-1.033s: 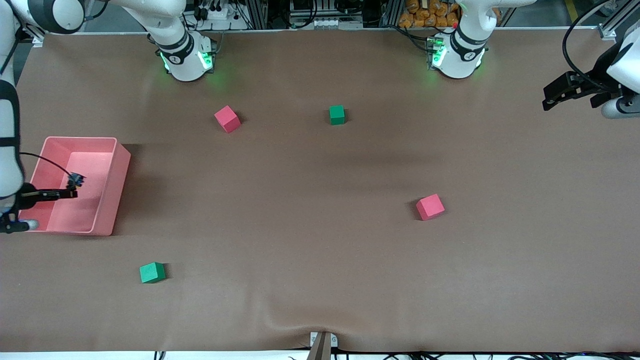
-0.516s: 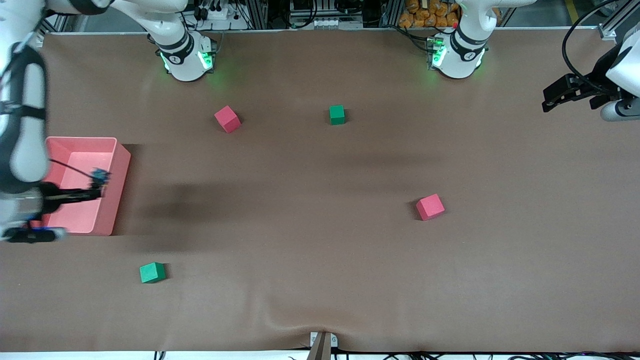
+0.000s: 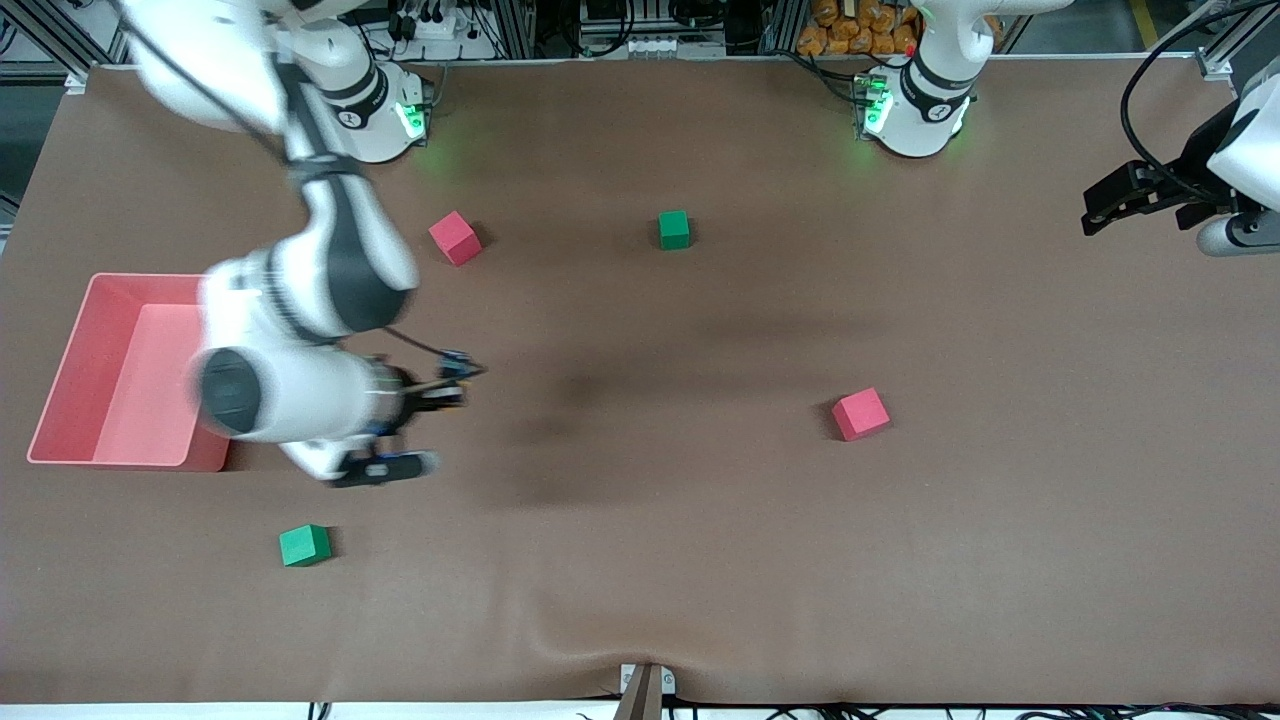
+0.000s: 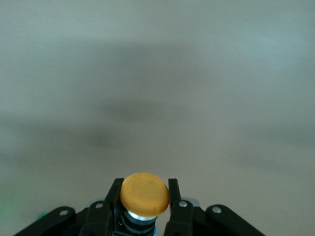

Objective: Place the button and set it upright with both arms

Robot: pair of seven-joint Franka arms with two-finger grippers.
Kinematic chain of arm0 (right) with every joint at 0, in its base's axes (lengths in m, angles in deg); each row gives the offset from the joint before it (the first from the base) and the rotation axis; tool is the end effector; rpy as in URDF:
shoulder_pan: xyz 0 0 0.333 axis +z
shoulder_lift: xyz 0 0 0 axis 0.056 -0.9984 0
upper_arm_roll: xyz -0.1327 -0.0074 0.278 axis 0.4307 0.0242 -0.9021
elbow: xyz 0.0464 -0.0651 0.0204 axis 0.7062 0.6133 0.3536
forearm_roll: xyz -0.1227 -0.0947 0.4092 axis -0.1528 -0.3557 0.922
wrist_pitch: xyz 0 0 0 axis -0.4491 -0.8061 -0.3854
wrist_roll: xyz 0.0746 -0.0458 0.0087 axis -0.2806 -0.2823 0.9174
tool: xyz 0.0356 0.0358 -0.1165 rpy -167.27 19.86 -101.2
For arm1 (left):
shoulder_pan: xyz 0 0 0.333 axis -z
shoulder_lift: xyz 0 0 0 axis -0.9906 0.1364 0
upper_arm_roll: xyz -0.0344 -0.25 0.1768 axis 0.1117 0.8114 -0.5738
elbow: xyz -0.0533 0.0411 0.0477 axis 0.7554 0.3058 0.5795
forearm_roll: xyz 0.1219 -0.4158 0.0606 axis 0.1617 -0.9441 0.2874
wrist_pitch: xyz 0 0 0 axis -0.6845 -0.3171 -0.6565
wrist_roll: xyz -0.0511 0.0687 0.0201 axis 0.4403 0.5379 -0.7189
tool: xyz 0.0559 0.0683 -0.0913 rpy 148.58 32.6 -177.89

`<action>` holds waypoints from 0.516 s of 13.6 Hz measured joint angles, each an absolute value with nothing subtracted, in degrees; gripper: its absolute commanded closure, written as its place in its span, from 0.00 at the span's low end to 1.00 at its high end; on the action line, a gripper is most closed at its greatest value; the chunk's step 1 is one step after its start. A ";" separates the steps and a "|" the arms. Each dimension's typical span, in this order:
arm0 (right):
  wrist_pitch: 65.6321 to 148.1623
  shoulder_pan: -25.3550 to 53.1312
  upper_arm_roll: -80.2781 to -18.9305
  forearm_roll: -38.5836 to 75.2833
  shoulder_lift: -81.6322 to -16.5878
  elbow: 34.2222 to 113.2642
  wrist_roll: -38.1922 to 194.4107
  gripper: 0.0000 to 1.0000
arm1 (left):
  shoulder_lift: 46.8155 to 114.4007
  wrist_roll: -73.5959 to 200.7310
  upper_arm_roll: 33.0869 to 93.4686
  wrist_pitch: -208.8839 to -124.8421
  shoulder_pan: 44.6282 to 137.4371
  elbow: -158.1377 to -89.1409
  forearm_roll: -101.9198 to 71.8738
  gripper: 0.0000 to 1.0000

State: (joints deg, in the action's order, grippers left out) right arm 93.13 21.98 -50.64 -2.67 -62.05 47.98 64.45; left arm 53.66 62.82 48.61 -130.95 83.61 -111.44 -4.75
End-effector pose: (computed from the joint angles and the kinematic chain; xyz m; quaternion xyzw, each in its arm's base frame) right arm 0.6895 0.3050 0.3318 -0.9888 -0.0740 0.0932 0.0895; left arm 0.5728 -0.0476 0.6209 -0.9988 -0.0202 0.0424 0.0165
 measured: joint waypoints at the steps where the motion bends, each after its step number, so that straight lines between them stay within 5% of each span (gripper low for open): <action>1: 98.80 26.22 -50.70 -2.62 -64.23 48.18 62.28 1.00 | 53.68 62.82 48.62 -130.95 83.62 -111.44 -4.75 0.00; 4: 111.91 37.21 -50.51 -2.64 -71.30 48.29 54.32 1.00 | 54.32 62.82 48.69 -130.95 83.70 -111.58 -4.75 0.00; 7: 116.54 42.16 -50.11 -2.75 -75.23 48.23 50.77 1.00 | 57.13 62.82 48.86 -130.96 83.90 -111.80 -4.75 0.00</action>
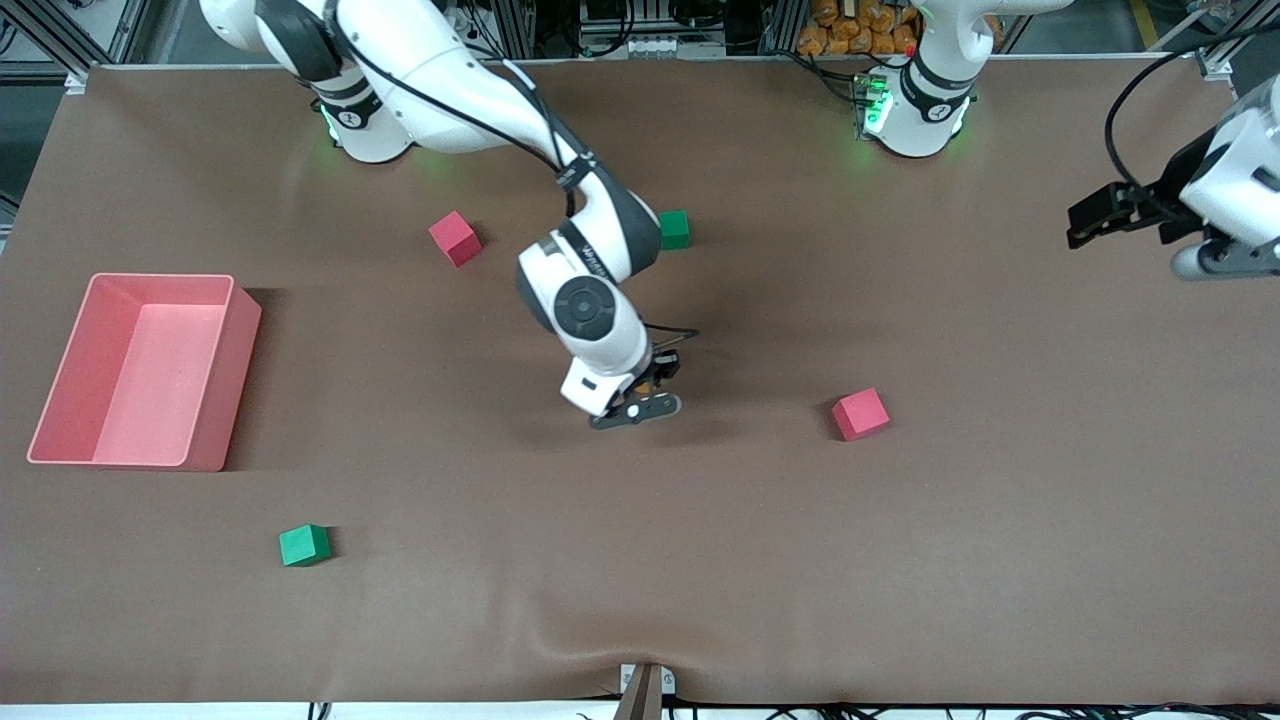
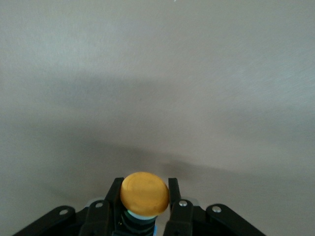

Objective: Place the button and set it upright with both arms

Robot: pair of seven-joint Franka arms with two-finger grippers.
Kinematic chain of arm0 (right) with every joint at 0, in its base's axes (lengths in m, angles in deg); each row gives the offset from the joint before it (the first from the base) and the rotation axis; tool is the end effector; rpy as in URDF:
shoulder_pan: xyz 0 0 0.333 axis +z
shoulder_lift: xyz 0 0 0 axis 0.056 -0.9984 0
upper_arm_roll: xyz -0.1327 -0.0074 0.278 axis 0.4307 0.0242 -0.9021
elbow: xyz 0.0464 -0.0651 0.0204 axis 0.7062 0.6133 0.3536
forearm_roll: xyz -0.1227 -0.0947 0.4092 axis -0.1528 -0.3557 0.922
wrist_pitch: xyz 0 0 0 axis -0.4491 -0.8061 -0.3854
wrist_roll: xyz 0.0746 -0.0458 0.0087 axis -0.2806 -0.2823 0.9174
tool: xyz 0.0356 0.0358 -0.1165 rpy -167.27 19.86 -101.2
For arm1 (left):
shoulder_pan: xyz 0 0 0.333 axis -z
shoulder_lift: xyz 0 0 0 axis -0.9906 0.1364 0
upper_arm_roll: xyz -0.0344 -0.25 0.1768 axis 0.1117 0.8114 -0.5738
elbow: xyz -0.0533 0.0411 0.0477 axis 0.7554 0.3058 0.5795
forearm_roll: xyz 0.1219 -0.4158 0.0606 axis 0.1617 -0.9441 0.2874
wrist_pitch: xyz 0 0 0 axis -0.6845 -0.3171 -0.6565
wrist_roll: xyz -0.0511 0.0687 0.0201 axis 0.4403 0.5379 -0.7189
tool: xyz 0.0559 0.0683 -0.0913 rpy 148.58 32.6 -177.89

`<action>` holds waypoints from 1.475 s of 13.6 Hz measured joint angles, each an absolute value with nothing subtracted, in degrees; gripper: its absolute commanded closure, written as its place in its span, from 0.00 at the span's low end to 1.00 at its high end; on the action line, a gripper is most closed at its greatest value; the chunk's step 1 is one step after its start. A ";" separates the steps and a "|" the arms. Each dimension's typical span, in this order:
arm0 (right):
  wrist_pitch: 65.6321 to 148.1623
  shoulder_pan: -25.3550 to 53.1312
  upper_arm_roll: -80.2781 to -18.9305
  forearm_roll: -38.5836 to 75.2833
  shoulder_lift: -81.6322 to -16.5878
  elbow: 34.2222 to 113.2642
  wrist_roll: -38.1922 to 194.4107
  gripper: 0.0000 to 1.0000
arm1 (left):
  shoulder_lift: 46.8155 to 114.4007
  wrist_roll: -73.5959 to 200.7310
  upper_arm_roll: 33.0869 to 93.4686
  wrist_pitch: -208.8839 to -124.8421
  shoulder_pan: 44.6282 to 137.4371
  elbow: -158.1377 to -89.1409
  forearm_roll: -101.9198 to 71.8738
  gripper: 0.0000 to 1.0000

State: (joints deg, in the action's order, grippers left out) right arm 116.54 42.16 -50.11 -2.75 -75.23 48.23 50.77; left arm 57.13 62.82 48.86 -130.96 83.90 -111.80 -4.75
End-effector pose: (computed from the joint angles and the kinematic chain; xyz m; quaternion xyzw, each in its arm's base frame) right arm 0.5807 0.5324 0.1840 -0.9918 -0.0963 0.0254 0.0805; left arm 0.5884 -0.0535 0.5826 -0.9969 -0.0150 0.0755 0.0184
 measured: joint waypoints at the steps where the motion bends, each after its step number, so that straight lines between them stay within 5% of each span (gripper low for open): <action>1: 117.14 42.70 -50.01 -2.88 -75.90 48.23 50.72 1.00 | 58.27 62.82 48.94 -130.96 83.91 -111.81 -4.75 0.00; 2: 117.53 42.88 -49.85 -3.01 -76.44 48.22 50.72 0.81 | 59.14 62.82 48.95 -130.95 83.91 -111.82 -4.75 0.00; 3: 117.70 42.87 -49.62 -3.06 -77.00 48.23 50.72 0.78 | 59.77 62.82 48.95 -130.91 83.91 -111.84 -4.75 0.00; 4: 117.90 42.85 -49.34 -3.07 -77.53 48.23 50.72 0.33 | 60.19 62.82 48.96 -130.86 83.91 -111.87 -4.77 0.00; 5: 118.11 42.85 -49.13 -3.09 -77.89 48.22 50.72 0.00 | 60.40 62.82 49.00 -130.79 83.93 -111.90 -4.78 0.00; 12: 118.17 41.99 -48.44 -3.97 -76.92 46.38 49.47 0.00 | 64.07 62.82 49.91 -130.72 88.96 -112.61 -8.81 0.00; 20: 95.94 23.99 -47.86 -3.81 -62.05 42.56 49.24 0.00 | 78.01 51.77 50.22 -138.71 102.30 -111.42 -26.59 0.00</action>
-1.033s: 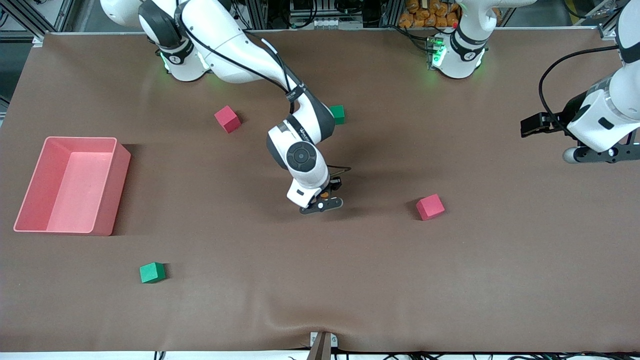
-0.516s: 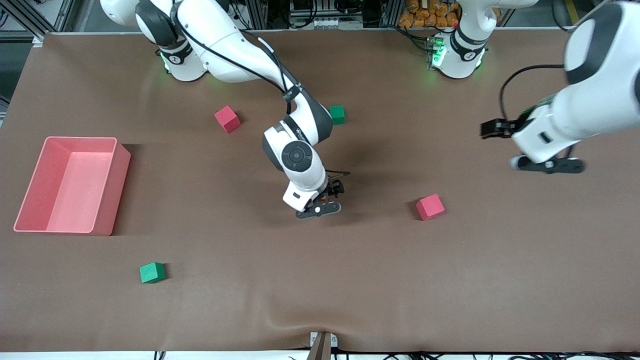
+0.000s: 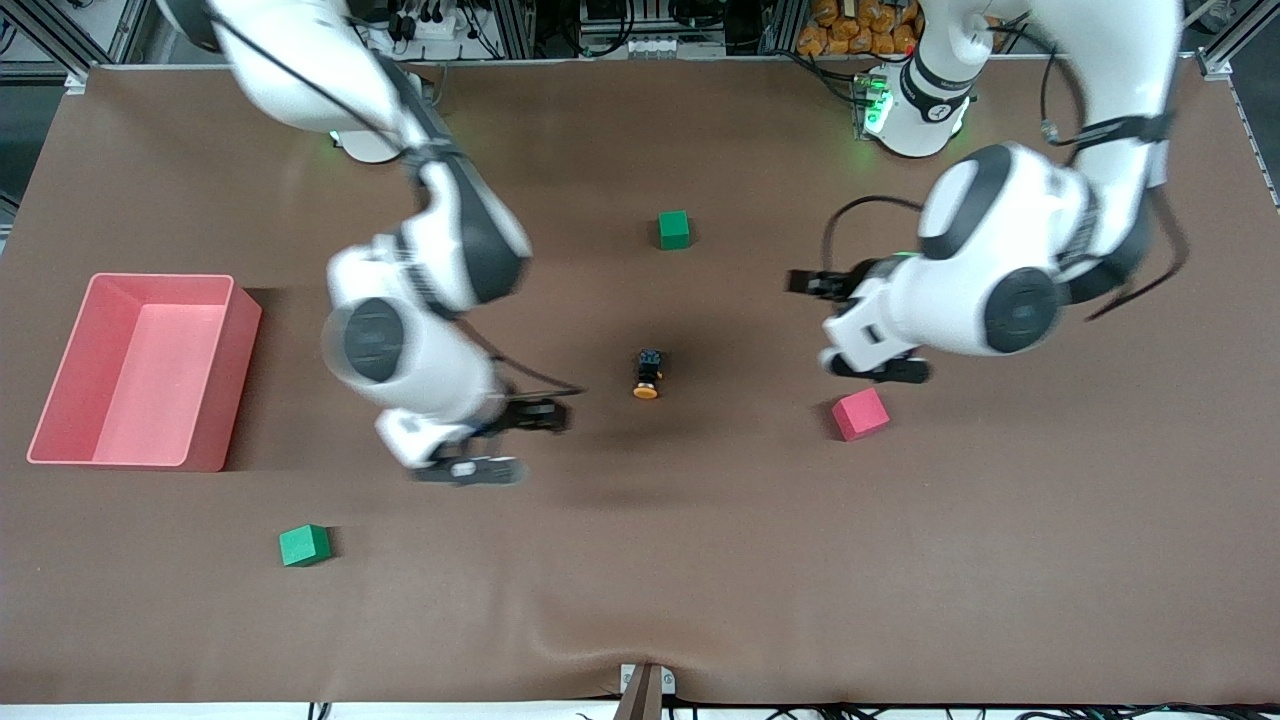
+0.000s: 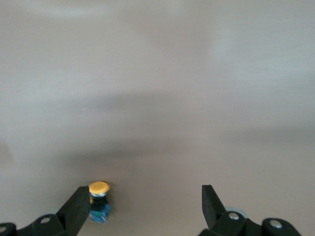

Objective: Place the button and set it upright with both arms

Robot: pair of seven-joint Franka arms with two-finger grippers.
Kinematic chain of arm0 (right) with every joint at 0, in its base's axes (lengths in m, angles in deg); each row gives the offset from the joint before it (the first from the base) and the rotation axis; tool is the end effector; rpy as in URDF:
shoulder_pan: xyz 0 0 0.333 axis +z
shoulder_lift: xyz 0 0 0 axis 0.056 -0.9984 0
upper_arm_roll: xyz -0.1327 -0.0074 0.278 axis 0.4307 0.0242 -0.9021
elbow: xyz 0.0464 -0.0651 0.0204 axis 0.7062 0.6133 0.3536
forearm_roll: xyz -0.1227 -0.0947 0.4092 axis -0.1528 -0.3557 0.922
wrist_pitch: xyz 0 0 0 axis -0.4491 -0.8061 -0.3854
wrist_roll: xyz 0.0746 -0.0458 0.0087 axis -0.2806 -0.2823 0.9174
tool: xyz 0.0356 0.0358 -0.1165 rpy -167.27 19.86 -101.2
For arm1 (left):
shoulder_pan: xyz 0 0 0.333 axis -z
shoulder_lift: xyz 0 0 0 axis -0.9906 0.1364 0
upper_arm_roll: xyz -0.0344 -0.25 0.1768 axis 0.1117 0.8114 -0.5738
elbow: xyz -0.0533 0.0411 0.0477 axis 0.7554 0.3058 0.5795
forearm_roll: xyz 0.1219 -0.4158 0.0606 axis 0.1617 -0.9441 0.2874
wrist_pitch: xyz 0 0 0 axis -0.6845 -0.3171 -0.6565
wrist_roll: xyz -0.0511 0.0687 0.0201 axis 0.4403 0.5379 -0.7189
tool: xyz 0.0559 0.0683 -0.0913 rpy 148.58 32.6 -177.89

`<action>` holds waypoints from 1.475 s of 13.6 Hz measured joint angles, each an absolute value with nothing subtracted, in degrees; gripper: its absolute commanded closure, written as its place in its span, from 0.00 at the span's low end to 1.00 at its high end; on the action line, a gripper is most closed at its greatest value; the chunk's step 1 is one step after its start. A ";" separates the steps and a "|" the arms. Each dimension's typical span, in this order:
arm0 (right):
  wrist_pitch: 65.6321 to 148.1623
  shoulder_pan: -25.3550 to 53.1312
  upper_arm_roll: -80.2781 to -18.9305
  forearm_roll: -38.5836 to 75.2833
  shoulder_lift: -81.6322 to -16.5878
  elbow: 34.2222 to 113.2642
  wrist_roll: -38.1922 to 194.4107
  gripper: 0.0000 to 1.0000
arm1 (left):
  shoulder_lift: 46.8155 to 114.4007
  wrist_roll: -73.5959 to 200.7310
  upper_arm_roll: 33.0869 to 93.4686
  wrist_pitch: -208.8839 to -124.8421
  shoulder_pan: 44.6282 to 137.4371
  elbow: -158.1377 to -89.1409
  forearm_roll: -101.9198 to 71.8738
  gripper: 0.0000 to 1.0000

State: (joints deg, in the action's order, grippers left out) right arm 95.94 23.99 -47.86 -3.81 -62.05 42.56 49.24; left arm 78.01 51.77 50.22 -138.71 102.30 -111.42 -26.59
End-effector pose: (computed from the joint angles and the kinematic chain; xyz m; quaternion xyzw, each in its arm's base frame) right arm 0.7115 0.3108 0.3848 -0.9948 0.0523 0.0282 0.0832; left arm 0.5854 -0.3203 0.3721 0.9633 -0.0299 -0.2422 0.1118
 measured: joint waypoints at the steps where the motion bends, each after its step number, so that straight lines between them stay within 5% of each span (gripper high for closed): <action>1: 92.86 21.15 -47.87 -3.81 -60.19 42.55 50.11 0.00 | 79.92 48.83 50.27 -141.78 104.82 -110.65 -28.48 0.00; 6: 84.53 8.73 -47.76 -3.84 -52.98 42.46 59.62 0.00 | 92.03 41.71 50.28 -157.90 115.88 -103.77 -30.16 0.01; 8: 79.89 4.50 -47.73 -4.10 -49.97 42.54 61.29 0.00 | 96.31 45.04 50.04 -161.81 116.93 -101.75 -30.16 0.11; 13: 76.77 -0.11 -47.59 -10.13 -38.59 49.58 61.47 0.00 | 101.59 54.10 48.84 -167.81 118.85 -100.37 -27.87 0.10; 20: 79.36 -2.48 -47.60 -14.64 -24.30 63.46 61.47 0.00 | 104.97 48.01 48.53 -169.27 120.93 -100.03 -27.58 0.32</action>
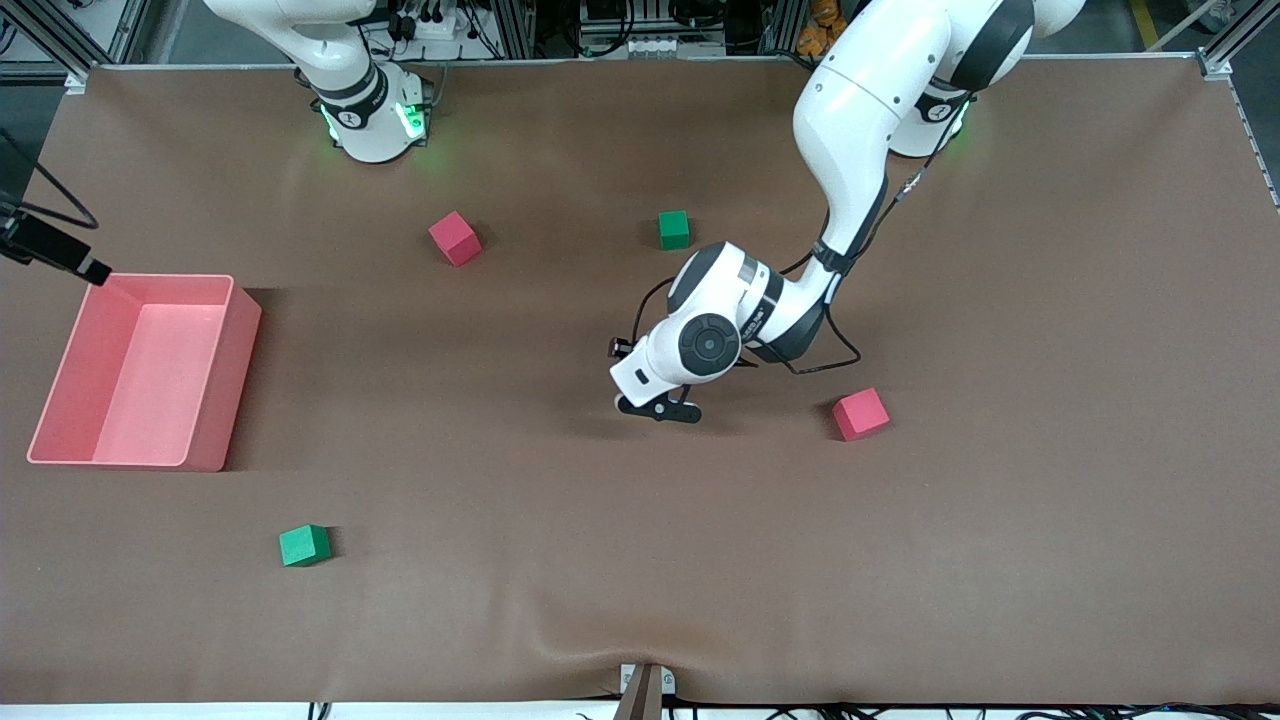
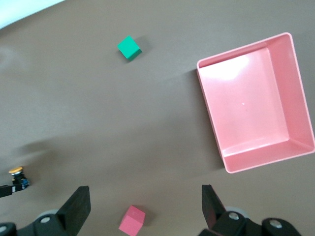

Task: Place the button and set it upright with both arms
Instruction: 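Grasp the lying button's base with the left gripper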

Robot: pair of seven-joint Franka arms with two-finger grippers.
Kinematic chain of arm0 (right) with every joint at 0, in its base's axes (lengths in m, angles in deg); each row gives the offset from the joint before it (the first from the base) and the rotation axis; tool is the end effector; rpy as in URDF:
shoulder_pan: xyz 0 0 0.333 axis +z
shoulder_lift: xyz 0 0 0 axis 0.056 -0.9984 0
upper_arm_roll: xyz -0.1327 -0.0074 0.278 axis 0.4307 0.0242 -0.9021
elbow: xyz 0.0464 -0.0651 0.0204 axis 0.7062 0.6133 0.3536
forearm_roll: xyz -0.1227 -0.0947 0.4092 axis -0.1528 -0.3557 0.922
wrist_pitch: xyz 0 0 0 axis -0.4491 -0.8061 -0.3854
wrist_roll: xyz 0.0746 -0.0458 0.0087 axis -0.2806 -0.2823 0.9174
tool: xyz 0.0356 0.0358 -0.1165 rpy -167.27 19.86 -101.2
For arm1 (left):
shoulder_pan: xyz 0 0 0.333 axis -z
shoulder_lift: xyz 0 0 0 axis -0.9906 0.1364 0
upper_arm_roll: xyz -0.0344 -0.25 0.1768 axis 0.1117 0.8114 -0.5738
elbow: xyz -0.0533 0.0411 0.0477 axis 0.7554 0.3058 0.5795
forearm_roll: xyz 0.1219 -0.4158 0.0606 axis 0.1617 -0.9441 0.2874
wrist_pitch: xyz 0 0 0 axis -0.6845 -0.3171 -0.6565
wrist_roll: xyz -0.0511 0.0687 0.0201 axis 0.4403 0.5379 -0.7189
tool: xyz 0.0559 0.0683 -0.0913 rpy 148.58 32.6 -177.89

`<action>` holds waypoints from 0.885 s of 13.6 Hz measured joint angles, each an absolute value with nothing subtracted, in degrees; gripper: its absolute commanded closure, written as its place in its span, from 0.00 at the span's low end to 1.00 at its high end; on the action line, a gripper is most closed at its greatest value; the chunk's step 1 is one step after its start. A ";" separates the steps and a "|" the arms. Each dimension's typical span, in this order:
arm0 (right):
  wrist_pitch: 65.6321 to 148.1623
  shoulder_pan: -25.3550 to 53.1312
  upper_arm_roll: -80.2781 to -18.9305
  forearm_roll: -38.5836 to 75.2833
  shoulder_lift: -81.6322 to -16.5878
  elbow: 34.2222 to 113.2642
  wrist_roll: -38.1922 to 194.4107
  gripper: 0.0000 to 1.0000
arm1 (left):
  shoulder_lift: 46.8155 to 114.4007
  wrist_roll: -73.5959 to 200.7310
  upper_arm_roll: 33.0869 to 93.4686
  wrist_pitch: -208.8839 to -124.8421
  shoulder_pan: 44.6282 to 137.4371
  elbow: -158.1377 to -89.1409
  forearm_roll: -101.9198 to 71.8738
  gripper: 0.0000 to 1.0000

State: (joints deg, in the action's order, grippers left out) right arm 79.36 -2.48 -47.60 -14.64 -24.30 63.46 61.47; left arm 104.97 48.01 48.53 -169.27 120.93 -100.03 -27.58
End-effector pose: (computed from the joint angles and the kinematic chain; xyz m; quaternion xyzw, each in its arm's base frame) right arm 0.5872 -0.0610 0.6203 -0.9868 0.1577 -0.0037 0.0360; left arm 0.5524 -0.5247 0.1523 0.9798 -0.0634 -0.1441 0.1232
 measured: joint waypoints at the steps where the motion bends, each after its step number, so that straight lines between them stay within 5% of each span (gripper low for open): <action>1: 79.58 -2.48 -47.79 -15.69 -23.69 64.29 61.47 0.00 | 105.08 47.85 48.46 -169.28 121.12 -99.98 -27.55 0.31; 12: 80.70 -1.97 -48.96 -16.99 -23.59 64.15 66.01 0.00 | 106.40 47.79 45.33 -169.28 123.58 -99.85 -26.13 0.32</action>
